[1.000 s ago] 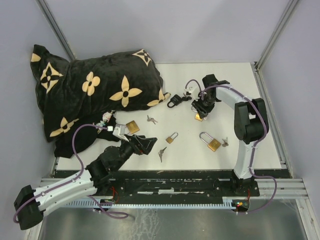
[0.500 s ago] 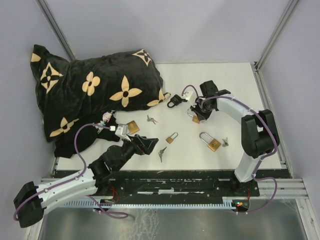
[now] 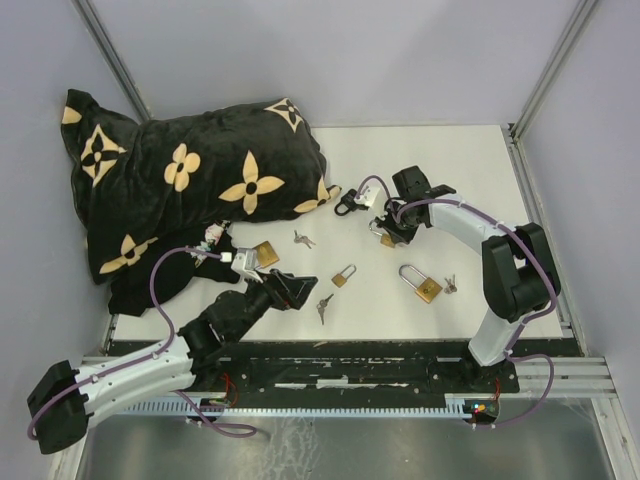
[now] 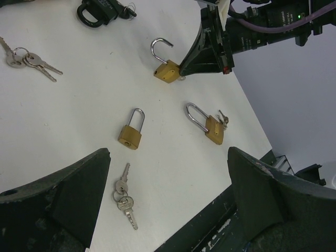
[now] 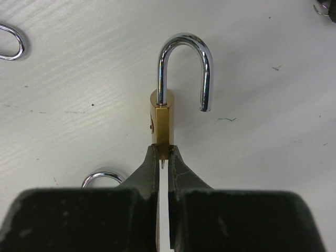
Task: Lock with the key
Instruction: Pick up the lock from the center of the board.
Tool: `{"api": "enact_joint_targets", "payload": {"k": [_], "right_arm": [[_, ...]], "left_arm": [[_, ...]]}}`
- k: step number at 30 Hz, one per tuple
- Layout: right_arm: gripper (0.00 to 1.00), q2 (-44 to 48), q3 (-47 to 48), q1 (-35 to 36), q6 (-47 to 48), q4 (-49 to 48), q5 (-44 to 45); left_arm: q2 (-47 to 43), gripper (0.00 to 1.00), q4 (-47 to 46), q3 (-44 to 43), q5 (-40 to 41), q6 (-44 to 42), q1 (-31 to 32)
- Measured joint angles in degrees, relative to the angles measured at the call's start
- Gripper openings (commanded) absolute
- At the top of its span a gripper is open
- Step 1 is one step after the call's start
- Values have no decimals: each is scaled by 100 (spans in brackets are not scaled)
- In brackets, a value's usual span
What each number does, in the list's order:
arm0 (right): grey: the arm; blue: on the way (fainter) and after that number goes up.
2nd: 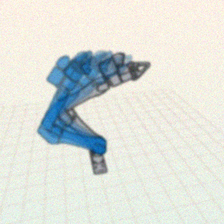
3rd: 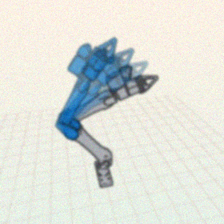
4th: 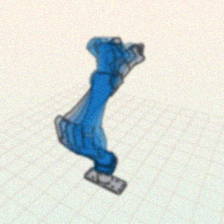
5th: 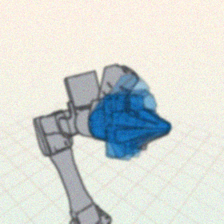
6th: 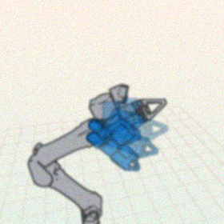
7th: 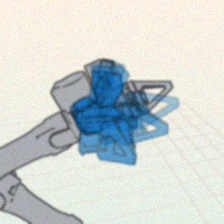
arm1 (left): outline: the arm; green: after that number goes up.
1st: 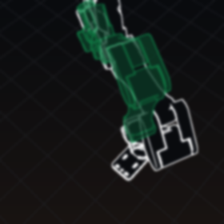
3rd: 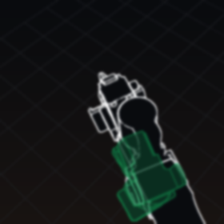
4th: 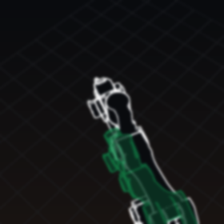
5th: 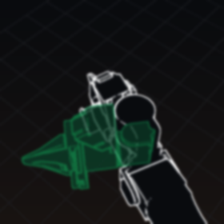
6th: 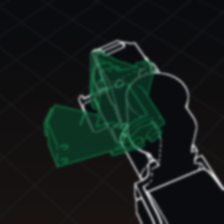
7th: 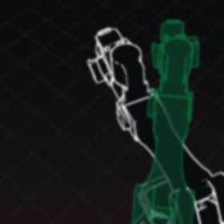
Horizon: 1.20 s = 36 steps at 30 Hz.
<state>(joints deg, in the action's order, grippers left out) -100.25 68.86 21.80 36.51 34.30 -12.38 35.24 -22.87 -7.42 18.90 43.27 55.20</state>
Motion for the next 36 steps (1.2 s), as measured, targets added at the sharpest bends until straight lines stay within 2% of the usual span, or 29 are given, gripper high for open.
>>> {"api": "enact_joint_targets", "payload": {"k": [6,11,16,19,21,24,29,33,36], "right_arm": [[2,4,-13,9,0,-9,-52],[3,4,-15,13,22,-11,-63],[3,13,-33,17,105,-24,-111],[3,48,-90,17,173,-55,-208],[3,81,-125,22,225,-50,-269],[3,101,-153,22,282,-44,-361],[3,118,-177,22,365,-44,-450],[3,122,-188,22,387,-44,-481],[3,129,-195,22,389,-42,-509]], "left_arm": [[282,96,-197,31,7,-111,0],[1543,100,-901,-138,-186,-1119,-15],[3230,99,-1967,-664,-1252,-2063,-472],[3926,98,-2544,-970,-1958,-2133,-892],[4332,94,-2774,-1263,-2356,-2127,-1104],[4933,91,-3161,-1725,-2975,-1895,-1408],[5993,88,-4177,-2046,-3901,-938,-1950],[6883,87,-4686,-2310,-4304,-205,-2201],[7342,81,-4802,-2675,-4472,160,-2208]]}}
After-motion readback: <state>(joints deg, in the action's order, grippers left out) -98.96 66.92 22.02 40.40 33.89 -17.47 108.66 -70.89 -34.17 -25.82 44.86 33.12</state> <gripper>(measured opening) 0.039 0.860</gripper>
